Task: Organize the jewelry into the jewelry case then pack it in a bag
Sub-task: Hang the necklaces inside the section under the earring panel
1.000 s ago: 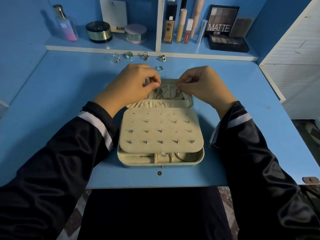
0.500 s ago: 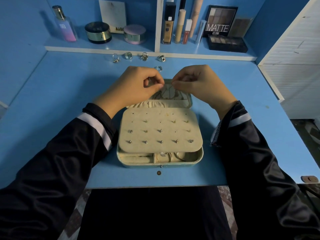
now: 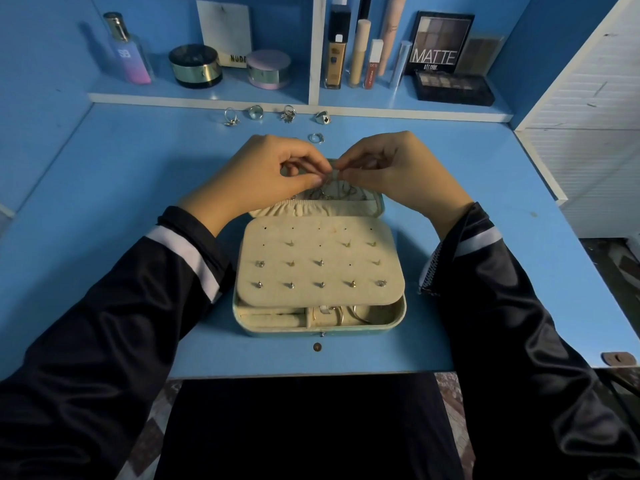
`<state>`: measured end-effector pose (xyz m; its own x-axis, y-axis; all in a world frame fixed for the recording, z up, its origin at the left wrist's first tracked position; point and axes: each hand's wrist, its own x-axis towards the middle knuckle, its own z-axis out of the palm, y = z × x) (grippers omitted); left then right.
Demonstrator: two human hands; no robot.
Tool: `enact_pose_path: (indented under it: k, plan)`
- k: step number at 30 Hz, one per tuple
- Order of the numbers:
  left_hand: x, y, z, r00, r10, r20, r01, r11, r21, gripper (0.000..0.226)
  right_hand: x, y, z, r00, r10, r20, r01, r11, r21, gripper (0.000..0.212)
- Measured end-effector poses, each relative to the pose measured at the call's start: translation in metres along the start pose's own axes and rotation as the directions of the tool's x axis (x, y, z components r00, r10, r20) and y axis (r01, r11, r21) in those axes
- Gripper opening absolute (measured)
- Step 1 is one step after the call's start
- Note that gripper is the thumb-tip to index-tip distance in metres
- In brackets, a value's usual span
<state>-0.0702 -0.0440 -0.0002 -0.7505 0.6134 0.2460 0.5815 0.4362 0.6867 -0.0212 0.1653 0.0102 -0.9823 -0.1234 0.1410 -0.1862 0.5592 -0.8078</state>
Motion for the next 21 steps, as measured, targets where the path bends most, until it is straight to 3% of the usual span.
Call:
enact_pose_path:
  k: [9, 15, 21]
  plan:
    - [0.0009, -0.0079, -0.0008, 1.000, 0.023, -0.013, -0.021, 0.985, 0.169, 0.012, -0.0012, 0.0016, -0.0024, 1.000, -0.014, 0.002, 0.014, 0.981, -0.192, 0.009]
    - [0.0017, -0.0099, -0.0039, 0.999, 0.011, 0.051, -0.022, 0.973, 0.228, 0.006, 0.0003, 0.0037, -0.0010, 0.997, -0.008, 0.072, 0.032, 0.939, -0.343, 0.006]
    - [0.0032, -0.0087, -0.0006, 0.995, 0.030, 0.092, -0.052, 0.967, 0.250, 0.011, 0.0014, 0.0026, 0.0026, 0.989, -0.027, 0.146, 0.082, 0.917, -0.390, 0.003]
